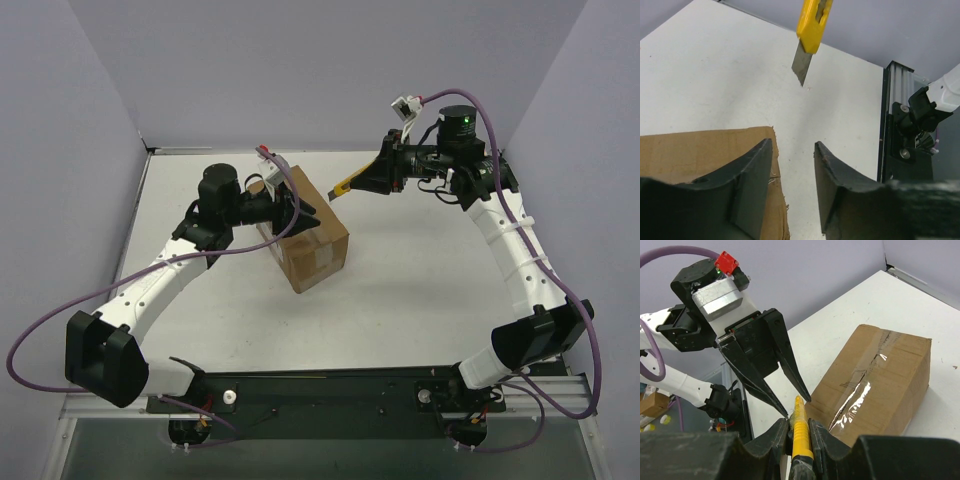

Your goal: Unpack the express box

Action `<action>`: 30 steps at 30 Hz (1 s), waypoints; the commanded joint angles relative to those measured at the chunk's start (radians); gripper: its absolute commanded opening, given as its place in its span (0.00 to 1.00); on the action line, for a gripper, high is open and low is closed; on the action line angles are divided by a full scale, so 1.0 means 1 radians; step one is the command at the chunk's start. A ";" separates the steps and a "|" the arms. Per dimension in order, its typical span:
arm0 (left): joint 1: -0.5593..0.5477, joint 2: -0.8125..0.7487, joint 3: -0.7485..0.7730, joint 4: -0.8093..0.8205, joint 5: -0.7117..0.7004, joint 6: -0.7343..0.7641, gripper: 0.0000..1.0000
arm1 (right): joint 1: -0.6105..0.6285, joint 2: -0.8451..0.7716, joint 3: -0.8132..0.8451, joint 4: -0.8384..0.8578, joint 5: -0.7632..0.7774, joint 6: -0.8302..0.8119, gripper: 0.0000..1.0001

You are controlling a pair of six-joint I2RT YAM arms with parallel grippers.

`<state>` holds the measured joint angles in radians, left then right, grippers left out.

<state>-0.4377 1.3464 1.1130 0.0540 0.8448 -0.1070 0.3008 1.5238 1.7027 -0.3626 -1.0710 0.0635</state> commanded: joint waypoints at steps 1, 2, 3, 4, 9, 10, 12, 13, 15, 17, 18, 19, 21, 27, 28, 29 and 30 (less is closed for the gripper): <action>-0.009 0.023 0.062 0.162 0.027 -0.146 0.57 | 0.004 -0.024 0.000 0.040 0.005 -0.002 0.00; -0.010 0.036 0.067 0.173 0.023 -0.160 0.59 | 0.006 -0.025 -0.002 0.039 0.006 -0.004 0.00; -0.010 0.042 0.068 0.202 0.025 -0.174 0.59 | 0.008 -0.027 -0.005 0.037 0.006 -0.005 0.00; -0.012 0.048 0.074 0.213 0.025 -0.201 0.59 | 0.009 -0.030 -0.009 0.036 0.006 -0.008 0.00; -0.019 0.080 0.088 0.273 0.036 -0.250 0.60 | 0.015 -0.036 -0.018 0.034 0.006 -0.014 0.00; -0.024 0.083 0.088 0.280 0.042 -0.258 0.59 | 0.017 -0.036 -0.021 0.033 0.009 -0.016 0.00; -0.027 0.094 0.097 0.296 0.046 -0.266 0.58 | 0.020 -0.036 -0.026 0.033 0.008 -0.017 0.00; -0.032 0.099 0.100 0.296 0.043 -0.266 0.59 | 0.021 -0.036 -0.026 0.033 0.009 -0.017 0.00; -0.032 0.109 0.108 0.300 0.037 -0.267 0.58 | 0.021 -0.036 -0.025 0.033 0.006 -0.017 0.00; -0.032 0.115 0.113 0.300 0.037 -0.267 0.57 | 0.020 -0.034 -0.025 0.033 0.006 -0.018 0.00; -0.032 0.119 0.116 0.299 0.039 -0.266 0.52 | 0.021 -0.034 -0.025 0.033 0.006 -0.019 0.00; -0.032 0.120 0.117 0.299 0.037 -0.261 0.46 | 0.021 -0.034 -0.023 0.033 0.008 -0.019 0.00; -0.032 0.123 0.119 0.296 0.042 -0.255 0.29 | 0.021 -0.034 -0.026 0.033 0.006 -0.021 0.00; -0.030 0.115 0.116 0.241 0.056 -0.214 0.00 | 0.021 -0.030 -0.018 0.033 0.002 -0.022 0.00; -0.030 0.114 0.116 0.222 0.063 -0.163 0.00 | 0.021 -0.028 -0.012 0.033 0.005 -0.024 0.00; -0.030 0.108 0.116 0.201 0.066 -0.139 0.00 | 0.020 -0.027 -0.008 0.033 0.005 -0.024 0.00; -0.030 0.105 0.116 0.148 0.059 -0.078 0.00 | 0.018 -0.025 -0.002 0.033 0.006 -0.024 0.00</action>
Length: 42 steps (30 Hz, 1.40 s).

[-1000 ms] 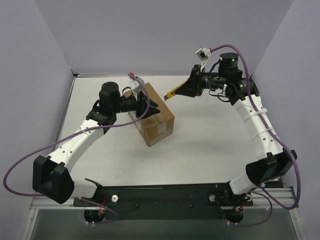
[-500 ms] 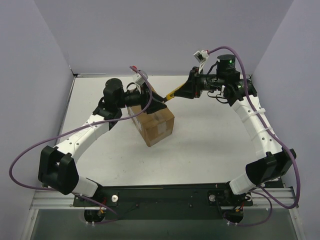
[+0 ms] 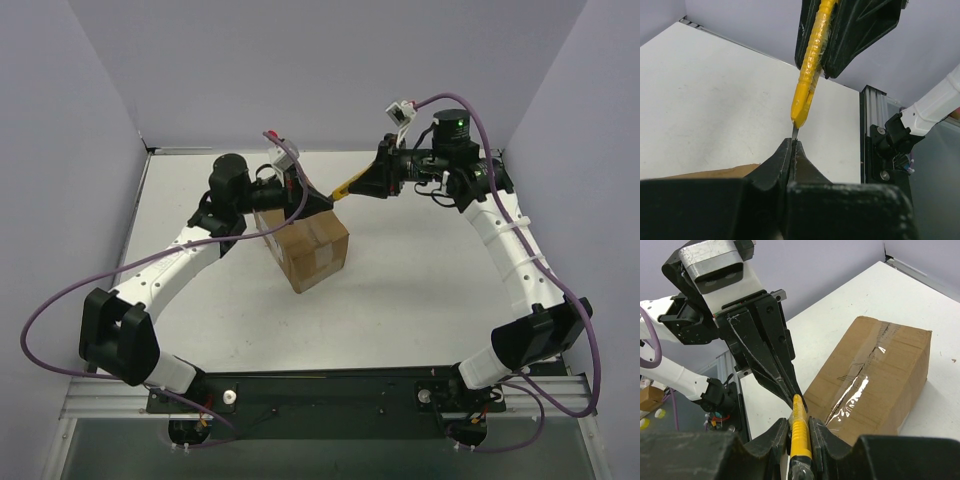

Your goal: Unpack the express box

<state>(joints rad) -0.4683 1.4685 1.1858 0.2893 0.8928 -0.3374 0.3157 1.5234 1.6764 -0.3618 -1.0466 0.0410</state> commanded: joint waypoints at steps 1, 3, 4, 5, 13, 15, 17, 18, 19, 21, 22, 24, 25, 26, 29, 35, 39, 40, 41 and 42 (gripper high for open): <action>0.000 -0.029 0.046 -0.126 0.006 0.194 0.00 | 0.002 -0.023 0.035 0.032 -0.021 -0.001 0.00; 0.003 -0.040 0.044 -0.252 0.003 0.327 0.00 | -0.004 -0.020 0.043 0.032 -0.027 -0.001 0.00; 0.010 -0.053 0.037 -0.287 -0.005 0.369 0.00 | -0.006 -0.019 0.051 0.032 -0.041 -0.003 0.00; 0.014 -0.059 0.031 -0.370 -0.002 0.398 0.00 | -0.007 -0.020 0.054 0.031 -0.046 -0.003 0.00; 0.043 -0.143 -0.060 -0.561 -0.074 0.587 0.00 | -0.018 -0.029 0.046 0.032 -0.081 -0.004 0.00; 0.046 -0.149 -0.068 -0.595 -0.095 0.603 0.00 | -0.018 -0.028 0.048 0.032 -0.095 -0.003 0.00; 0.059 -0.154 -0.074 -0.617 -0.080 0.598 0.00 | -0.018 -0.029 0.052 0.032 -0.104 -0.001 0.00; 0.065 -0.155 -0.077 -0.627 -0.062 0.592 0.00 | -0.020 -0.029 0.054 0.032 -0.112 -0.001 0.00; 0.071 -0.152 -0.078 -0.639 -0.051 0.586 0.00 | -0.018 -0.029 0.055 0.032 -0.113 -0.001 0.00; 0.086 -0.149 -0.081 -0.653 -0.020 0.577 0.00 | -0.020 -0.032 0.055 0.032 -0.118 -0.003 0.00; 0.092 -0.145 -0.081 -0.660 -0.011 0.575 0.00 | -0.020 -0.032 0.054 0.032 -0.118 -0.004 0.00; 0.109 -0.136 -0.075 -0.688 0.024 0.577 0.00 | -0.020 -0.037 0.055 0.032 -0.118 -0.007 0.00; 0.117 -0.120 -0.069 -0.714 0.037 0.581 0.00 | -0.020 -0.039 0.059 0.032 -0.116 -0.012 0.00; 0.123 -0.111 -0.063 -0.729 0.047 0.581 0.00 | -0.020 -0.042 0.060 0.032 -0.115 -0.015 0.00; 0.155 -0.076 -0.052 -0.754 0.124 0.578 0.00 | -0.020 -0.046 0.068 0.032 -0.105 -0.024 0.00; 0.172 -0.077 -0.061 -0.713 0.185 0.569 0.00 | -0.020 -0.052 0.056 0.032 -0.092 -0.021 0.00; 0.171 -0.088 -0.045 -0.685 0.152 0.555 0.01 | -0.020 -0.051 0.057 0.032 -0.073 -0.018 0.00; 0.171 -0.099 -0.041 -0.658 0.138 0.545 0.02 | -0.020 -0.051 0.057 0.032 -0.063 -0.012 0.00; 0.171 -0.102 -0.037 -0.645 0.120 0.529 0.03 | -0.020 -0.051 0.055 0.032 -0.049 -0.006 0.00; 0.171 -0.106 -0.025 -0.629 0.045 0.520 0.05 | -0.020 -0.052 0.054 0.032 -0.005 0.005 0.00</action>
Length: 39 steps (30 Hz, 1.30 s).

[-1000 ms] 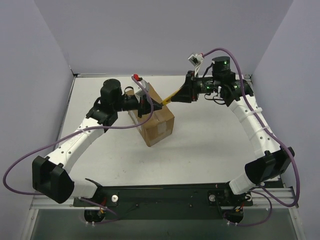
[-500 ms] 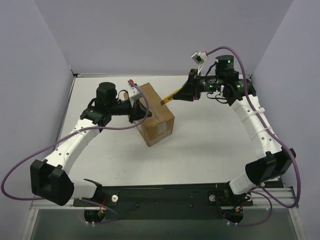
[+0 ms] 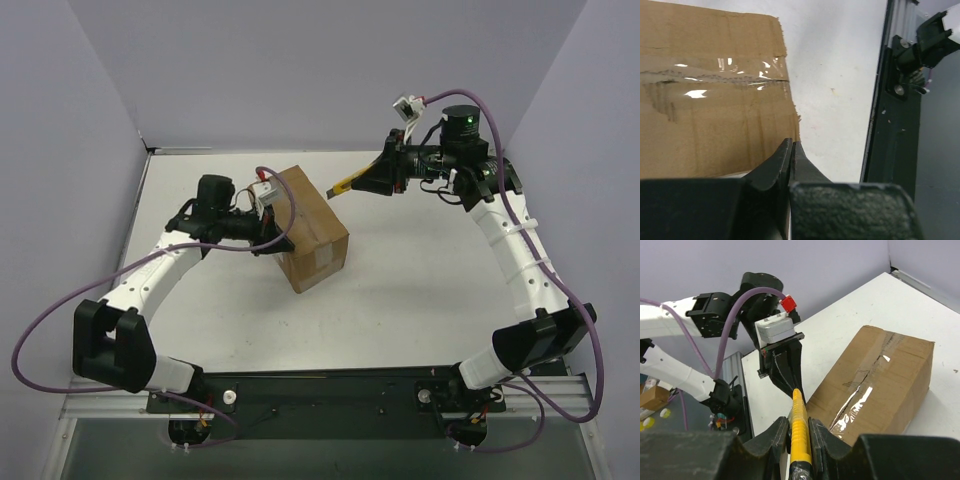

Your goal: Unpack the express box

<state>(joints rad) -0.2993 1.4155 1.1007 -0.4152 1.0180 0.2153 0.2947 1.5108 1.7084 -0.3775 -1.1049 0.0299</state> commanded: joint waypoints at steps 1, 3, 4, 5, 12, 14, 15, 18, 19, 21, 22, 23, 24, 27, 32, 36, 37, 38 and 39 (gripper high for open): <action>0.003 -0.059 0.070 0.104 -0.122 -0.040 0.07 | 0.001 -0.041 0.022 0.043 0.085 0.018 0.00; 0.015 -0.062 0.097 0.145 -0.293 -0.062 0.09 | 0.015 -0.052 0.036 -0.018 0.198 0.002 0.00; 0.020 -0.056 0.108 0.191 -0.377 -0.082 0.14 | 0.021 -0.055 0.042 -0.041 0.289 -0.028 0.00; 0.026 -0.050 0.123 0.205 -0.447 -0.097 0.17 | 0.041 -0.067 0.045 -0.088 0.341 -0.072 0.00; 0.129 0.118 0.301 0.277 -0.834 -0.203 0.22 | 0.124 -0.190 -0.091 -0.092 0.579 -0.257 0.00; 0.192 0.196 0.373 0.294 -0.858 -0.265 0.12 | 0.126 -0.231 -0.162 -0.036 0.605 -0.228 0.00; 0.209 0.253 0.398 0.294 -0.878 -0.274 0.05 | 0.124 -0.236 -0.170 -0.029 0.623 -0.208 0.00; 0.241 0.365 0.482 0.314 -0.923 -0.255 0.00 | 0.118 -0.221 -0.142 -0.087 0.617 -0.183 0.00; 0.246 0.388 0.493 0.346 -0.909 -0.245 0.00 | 0.115 -0.215 -0.135 -0.109 0.603 -0.188 0.00; 0.246 0.459 0.528 0.365 -0.827 -0.173 0.00 | 0.113 -0.213 -0.142 -0.129 0.574 -0.186 0.00; 0.246 0.479 0.540 0.368 -0.796 -0.165 0.00 | 0.104 -0.212 -0.147 -0.130 0.554 -0.189 0.00; 0.243 0.499 0.551 0.368 -0.764 -0.157 0.00 | 0.098 -0.209 -0.148 -0.129 0.531 -0.186 0.00; 0.239 0.528 0.559 0.365 -0.728 -0.156 0.00 | 0.095 -0.207 -0.147 -0.127 0.543 -0.164 0.00; 0.232 0.539 0.519 0.371 -0.632 -0.154 0.00 | 0.090 -0.192 -0.133 -0.126 0.602 -0.136 0.00; 0.213 0.468 0.388 0.438 -0.498 -0.169 0.00 | 0.086 -0.187 -0.127 -0.124 0.678 -0.130 0.00; 0.175 0.335 0.252 0.458 -0.458 -0.156 0.00 | 0.084 -0.179 -0.132 -0.115 0.692 -0.119 0.00; 0.163 0.309 0.222 0.437 -0.452 -0.156 0.00 | 0.086 -0.175 -0.132 -0.115 0.691 -0.116 0.00; 0.158 0.280 0.159 0.429 -0.443 -0.160 0.00 | 0.084 -0.170 -0.125 -0.113 0.685 -0.117 0.00; 0.154 0.220 0.116 0.418 -0.437 -0.160 0.00 | 0.083 -0.172 -0.124 -0.113 0.680 -0.120 0.00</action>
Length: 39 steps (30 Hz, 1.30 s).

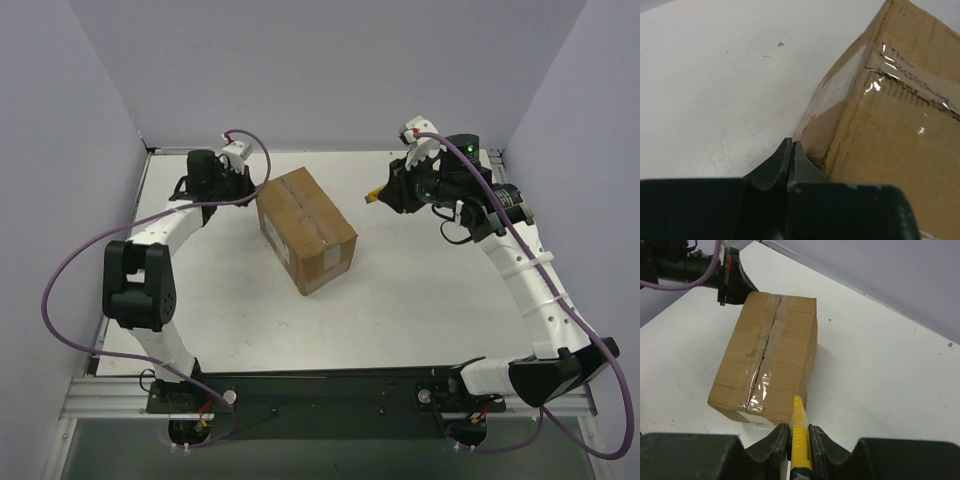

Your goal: Unpack the express box

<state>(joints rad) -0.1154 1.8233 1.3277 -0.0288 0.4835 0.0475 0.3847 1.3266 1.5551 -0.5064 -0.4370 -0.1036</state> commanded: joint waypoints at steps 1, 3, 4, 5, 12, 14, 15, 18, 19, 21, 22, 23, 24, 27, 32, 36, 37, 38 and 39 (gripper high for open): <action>-0.038 -0.221 -0.148 0.030 0.096 0.008 0.00 | -0.009 0.016 0.033 0.016 0.004 0.010 0.00; -0.041 -0.319 -0.267 -0.018 0.086 -0.003 0.00 | -0.010 0.020 0.040 0.016 -0.015 -0.008 0.00; -0.040 -0.352 -0.304 -0.026 0.080 -0.006 0.00 | -0.010 0.022 0.042 0.014 -0.023 -0.013 0.00; -0.038 -0.383 -0.371 -0.037 0.058 -0.009 0.00 | -0.012 0.026 0.043 0.014 -0.028 -0.013 0.00; -0.023 -0.535 -0.351 -0.201 -0.111 0.052 0.16 | -0.014 0.100 0.159 -0.036 -0.244 -0.034 0.00; -0.021 -0.538 -0.291 -0.232 -0.070 0.072 0.35 | 0.015 0.152 0.221 -0.083 -0.203 -0.045 0.00; -0.024 -0.535 -0.263 -0.247 -0.045 0.072 0.43 | 0.025 0.166 0.243 -0.089 -0.183 -0.044 0.00; -0.033 -0.515 -0.177 -0.200 0.012 -0.013 0.54 | 0.055 0.204 0.293 -0.061 -0.088 -0.004 0.00; -0.036 -0.504 -0.151 -0.179 0.018 -0.082 0.55 | 0.065 0.223 0.306 -0.032 -0.054 0.010 0.00; -0.033 -0.458 -0.130 -0.119 0.049 -0.142 0.57 | 0.104 0.244 0.327 -0.021 0.030 0.009 0.00; -0.033 -0.440 -0.118 -0.105 0.064 -0.184 0.58 | 0.123 0.265 0.338 -0.017 0.062 0.001 0.00; -0.033 -0.402 -0.102 -0.079 0.075 -0.210 0.58 | 0.149 0.279 0.359 -0.014 0.114 -0.014 0.00; -0.027 -0.382 -0.099 -0.068 0.081 -0.236 0.58 | 0.160 0.290 0.368 -0.006 0.133 -0.019 0.00; -0.026 -0.316 -0.104 -0.013 0.136 -0.296 0.58 | 0.192 0.345 0.399 0.012 0.198 -0.008 0.00; -0.023 -0.227 -0.096 0.056 0.190 -0.348 0.59 | 0.241 0.424 0.436 0.037 0.325 0.059 0.00; -0.013 -0.190 -0.113 0.148 0.262 -0.417 0.58 | 0.282 0.448 0.401 0.150 0.311 0.015 0.00; -0.012 -0.182 -0.111 0.158 0.271 -0.428 0.58 | 0.299 0.456 0.393 0.173 0.323 0.005 0.00; -0.009 -0.162 -0.110 0.174 0.277 -0.440 0.58 | 0.306 0.457 0.384 0.196 0.331 0.002 0.00; -0.007 -0.156 -0.110 0.184 0.294 -0.463 0.58 | 0.309 0.471 0.387 0.227 0.330 0.002 0.00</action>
<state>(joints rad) -0.1356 1.6466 1.2076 0.0063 0.6819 -0.3225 0.6552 1.7962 1.9385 -0.4416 -0.1562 -0.0826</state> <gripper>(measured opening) 0.584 0.193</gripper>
